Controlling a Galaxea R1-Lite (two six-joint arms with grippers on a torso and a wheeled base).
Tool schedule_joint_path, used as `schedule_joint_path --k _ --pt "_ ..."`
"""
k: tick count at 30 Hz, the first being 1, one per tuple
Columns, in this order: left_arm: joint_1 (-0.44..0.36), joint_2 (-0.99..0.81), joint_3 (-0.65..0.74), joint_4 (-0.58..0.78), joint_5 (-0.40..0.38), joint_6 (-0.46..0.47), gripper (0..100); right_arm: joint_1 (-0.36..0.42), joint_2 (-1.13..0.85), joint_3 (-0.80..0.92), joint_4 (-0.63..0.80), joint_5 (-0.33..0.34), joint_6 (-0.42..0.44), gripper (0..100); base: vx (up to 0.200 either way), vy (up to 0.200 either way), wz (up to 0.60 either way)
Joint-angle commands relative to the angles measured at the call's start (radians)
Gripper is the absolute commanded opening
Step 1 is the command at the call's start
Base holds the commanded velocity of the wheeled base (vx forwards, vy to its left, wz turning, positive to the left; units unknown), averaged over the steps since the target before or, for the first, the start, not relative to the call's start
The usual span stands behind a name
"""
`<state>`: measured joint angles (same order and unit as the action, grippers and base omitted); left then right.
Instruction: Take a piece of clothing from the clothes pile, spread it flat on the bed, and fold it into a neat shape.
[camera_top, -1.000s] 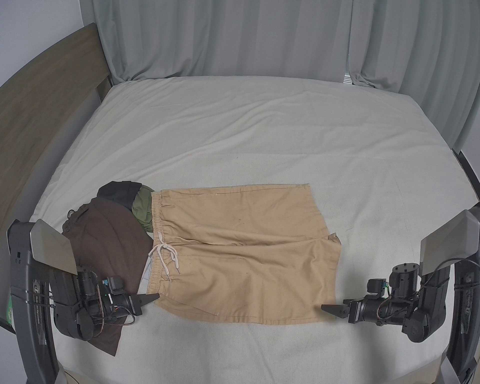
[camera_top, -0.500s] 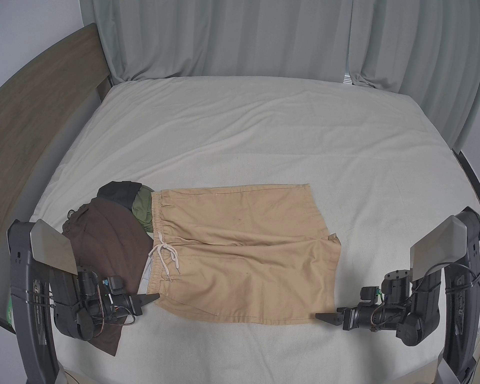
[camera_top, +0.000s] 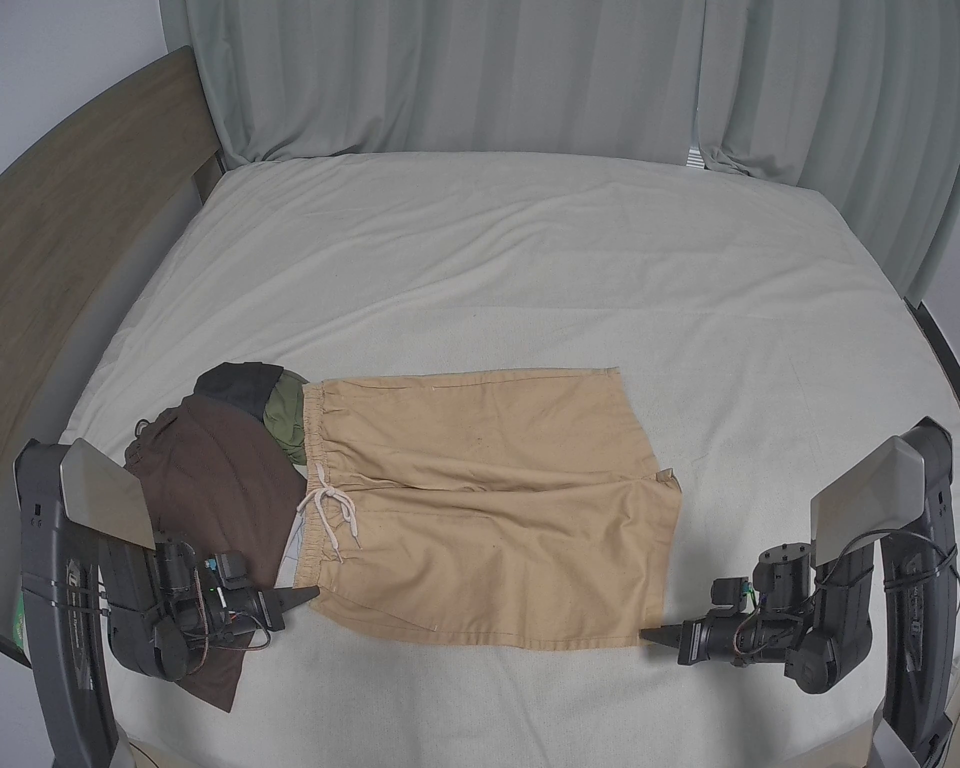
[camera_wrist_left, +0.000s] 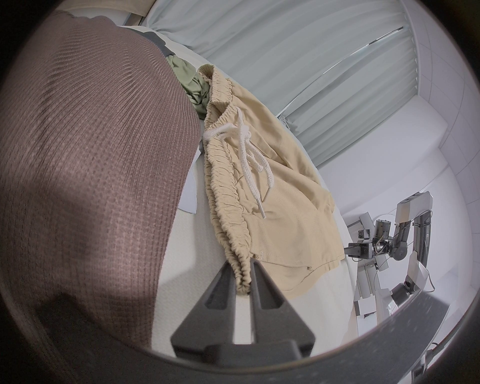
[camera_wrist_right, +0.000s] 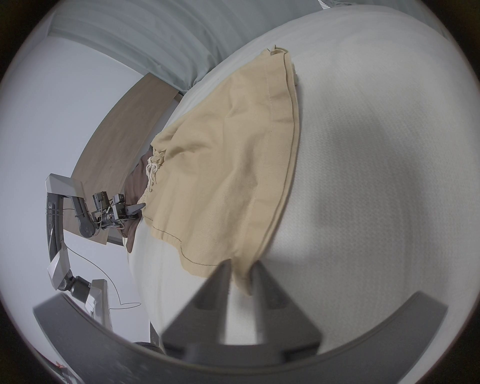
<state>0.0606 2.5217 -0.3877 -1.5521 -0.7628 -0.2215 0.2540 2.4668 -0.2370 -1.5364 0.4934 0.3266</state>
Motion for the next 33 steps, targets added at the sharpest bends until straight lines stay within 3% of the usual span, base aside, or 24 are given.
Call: schedule_joint_path --k 1,14,26,33 --pt "0.001 0.0 -0.004 0.0 0.0 -0.001 0 -0.002 0.003 -0.002 -0.007 -0.001 -0.001 0 0.0 0.0 0.0" --pt "0.004 -0.046 0.016 0.0 -0.009 -0.012 0 -0.013 -0.029 0.039 -0.005 -0.006 -0.004 0 0.0 0.0 0.0" --pt "0.005 -0.185 0.274 -0.002 -0.07 0.007 0 -0.019 -0.072 0.162 -0.005 0.02 -0.02 0 0.0 0.0 0.0" --pt "0.005 -0.184 0.359 0.0 -0.073 0.077 0 -0.019 -0.123 0.223 -0.004 0.037 -0.02 0 0.0 0.0 0.0"
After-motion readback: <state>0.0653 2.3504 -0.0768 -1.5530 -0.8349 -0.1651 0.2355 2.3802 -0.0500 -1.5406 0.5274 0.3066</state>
